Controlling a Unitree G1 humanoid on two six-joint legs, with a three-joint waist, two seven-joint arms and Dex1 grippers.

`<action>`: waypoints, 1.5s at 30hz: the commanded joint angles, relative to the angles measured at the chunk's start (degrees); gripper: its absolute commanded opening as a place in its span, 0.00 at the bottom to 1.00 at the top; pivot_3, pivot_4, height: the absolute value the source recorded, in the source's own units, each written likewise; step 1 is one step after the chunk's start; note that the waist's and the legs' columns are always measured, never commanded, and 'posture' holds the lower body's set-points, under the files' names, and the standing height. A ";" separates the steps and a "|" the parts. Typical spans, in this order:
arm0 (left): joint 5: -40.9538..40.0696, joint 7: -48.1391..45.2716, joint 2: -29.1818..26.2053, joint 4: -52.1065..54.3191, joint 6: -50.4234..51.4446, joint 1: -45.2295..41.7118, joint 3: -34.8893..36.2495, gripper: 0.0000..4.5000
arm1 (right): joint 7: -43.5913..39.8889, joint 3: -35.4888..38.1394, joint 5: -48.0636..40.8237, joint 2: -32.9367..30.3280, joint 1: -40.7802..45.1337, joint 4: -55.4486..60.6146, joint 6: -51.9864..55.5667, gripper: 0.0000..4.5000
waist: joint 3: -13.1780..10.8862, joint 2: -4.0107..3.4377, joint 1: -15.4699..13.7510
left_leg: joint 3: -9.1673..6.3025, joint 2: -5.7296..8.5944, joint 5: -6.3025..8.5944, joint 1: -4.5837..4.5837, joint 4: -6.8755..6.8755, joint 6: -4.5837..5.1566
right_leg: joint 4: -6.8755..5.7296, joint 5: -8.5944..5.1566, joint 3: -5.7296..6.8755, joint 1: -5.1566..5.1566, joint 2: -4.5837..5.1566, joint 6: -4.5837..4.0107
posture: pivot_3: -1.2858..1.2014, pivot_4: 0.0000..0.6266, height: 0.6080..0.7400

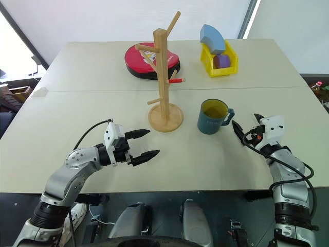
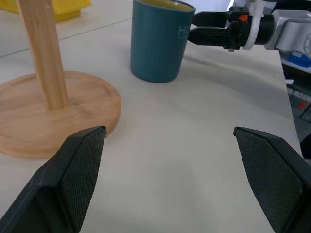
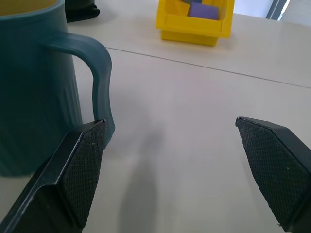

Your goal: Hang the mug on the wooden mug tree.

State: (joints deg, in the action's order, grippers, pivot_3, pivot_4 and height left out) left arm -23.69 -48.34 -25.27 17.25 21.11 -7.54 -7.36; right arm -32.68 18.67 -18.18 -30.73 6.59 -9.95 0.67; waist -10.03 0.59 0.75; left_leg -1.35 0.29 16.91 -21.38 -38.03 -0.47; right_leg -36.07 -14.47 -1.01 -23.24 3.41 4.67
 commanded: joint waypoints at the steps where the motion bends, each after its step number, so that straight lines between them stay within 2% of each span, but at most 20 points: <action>1: -0.85 0.43 -0.12 3.08 0.00 0.36 0.40 1.00 | -1.00 -0.31 -0.22 0.21 1.67 -0.25 -1.51 0.98 | 0.00 0.00 -0.04 | 0.00 0.00 0.00 0.00 0.00 0.00 | 0.00 0.00 0.00 0.00 -0.01 0.00 | 0.52 0.24 0.96; 18: -1.54 1.47 -0.49 4.40 0.91 0.65 0.56 1.00 | -2.43 -2.30 0.22 1.00 4.42 -4.00 -3.28 0.98 | 0.00 0.00 0.00 | 0.00 0.00 0.00 0.00 -0.01 0.00 | -0.01 0.03 -0.01 0.00 -0.02 0.06 | 0.52 0.24 0.96; 29: -1.76 2.58 -0.46 4.87 1.18 0.07 1.00 1.00 | -5.30 -4.33 0.11 2.53 12.04 -12.83 -4.70 0.98 | 0.00 -0.01 -0.09 | -0.01 -0.02 0.00 0.00 -0.01 0.00 | -0.03 0.09 -0.02 -0.01 -0.07 0.15 | 0.52 0.24 0.96; 32: -1.67 2.78 -0.43 4.82 1.05 0.01 1.02 1.00 | -6.62 -4.23 -0.76 2.78 12.48 -13.19 -4.14 0.80 | 0.00 -0.01 -0.07 | 0.00 -0.01 0.00 -0.01 -0.01 0.00 | -0.02 0.09 -0.03 0.00 -0.04 0.16 | 0.52 0.24 0.96; 39: -1.44 3.03 -0.49 4.46 0.65 0.14 1.15 1.00 | -10.03 -4.72 -3.99 3.62 10.04 -7.34 -0.82 0.01 | 0.00 -0.01 -0.09 | -0.01 -0.01 0.00 0.00 -0.01 0.00 | -0.03 0.09 -0.02 0.00 -0.02 0.16 | 0.52 0.24 0.96; 45: -1.12 2.51 -0.85 3.40 0.14 -0.38 1.28 1.00 | -8.55 -6.80 -1.59 3.05 7.15 1.42 0.91 0.01 | -0.01 -0.02 -0.06 | -0.02 -0.01 0.00 0.00 -0.01 0.00 | -0.04 0.09 -0.02 -0.01 0.01 0.17 | 0.52 0.24 0.96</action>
State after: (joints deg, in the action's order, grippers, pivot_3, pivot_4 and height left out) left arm -24.37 -45.60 -25.78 19.40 22.14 -7.20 -7.19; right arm -41.67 12.25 -20.40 -26.66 13.84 -13.66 1.93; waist -10.04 0.57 0.70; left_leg -1.37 0.28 16.91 -21.38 -38.04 -0.47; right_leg -36.10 -14.38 -1.02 -23.26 3.42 4.83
